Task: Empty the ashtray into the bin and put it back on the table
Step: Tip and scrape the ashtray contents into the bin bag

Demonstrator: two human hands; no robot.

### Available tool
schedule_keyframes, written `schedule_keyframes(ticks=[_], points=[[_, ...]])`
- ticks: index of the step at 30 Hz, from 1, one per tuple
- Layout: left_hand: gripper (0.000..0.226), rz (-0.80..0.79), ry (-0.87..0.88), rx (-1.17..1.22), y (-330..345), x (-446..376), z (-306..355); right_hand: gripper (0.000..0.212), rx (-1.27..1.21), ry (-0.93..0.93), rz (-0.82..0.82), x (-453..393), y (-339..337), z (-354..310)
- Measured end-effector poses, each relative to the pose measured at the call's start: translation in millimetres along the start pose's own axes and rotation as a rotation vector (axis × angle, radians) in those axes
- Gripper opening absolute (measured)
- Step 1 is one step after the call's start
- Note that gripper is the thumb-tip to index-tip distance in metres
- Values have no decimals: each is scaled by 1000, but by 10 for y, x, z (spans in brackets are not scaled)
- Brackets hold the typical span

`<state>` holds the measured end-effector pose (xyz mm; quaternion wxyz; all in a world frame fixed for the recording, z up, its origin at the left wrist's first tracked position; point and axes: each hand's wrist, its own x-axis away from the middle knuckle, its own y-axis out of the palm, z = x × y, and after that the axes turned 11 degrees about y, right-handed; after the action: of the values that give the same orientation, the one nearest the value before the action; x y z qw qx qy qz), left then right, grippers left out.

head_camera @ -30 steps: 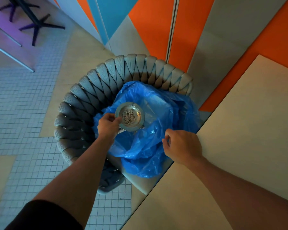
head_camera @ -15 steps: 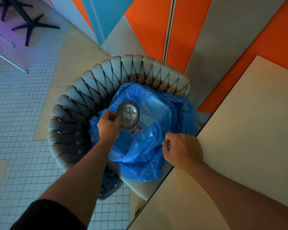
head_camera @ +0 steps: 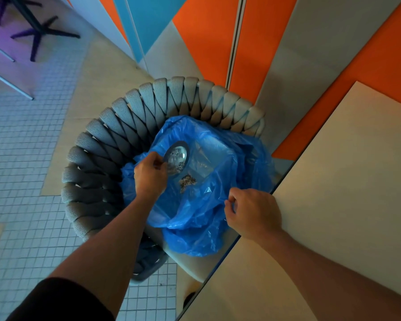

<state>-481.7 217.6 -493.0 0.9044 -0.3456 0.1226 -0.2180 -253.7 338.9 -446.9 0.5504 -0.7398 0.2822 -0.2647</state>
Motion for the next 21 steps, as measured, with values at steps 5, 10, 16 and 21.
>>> schedule_keyframes(ticks=[5, 10, 16, 21], points=[[14, -26, 139, -63, 13, 23, -13, 24, -6, 0, -5, -3, -3, -1], [15, -18, 194, -80, 32, 43, -12, 23, -15, 1, 7, -3, -4, -4], [12, -15, 237, -99, 47, 35, -11, 25, -6, 3, -14, -8, -10, -1], [15, -52, 304, -144, 50, 48, -14, 26, -9, -2, -18, -1, -19, -5]])
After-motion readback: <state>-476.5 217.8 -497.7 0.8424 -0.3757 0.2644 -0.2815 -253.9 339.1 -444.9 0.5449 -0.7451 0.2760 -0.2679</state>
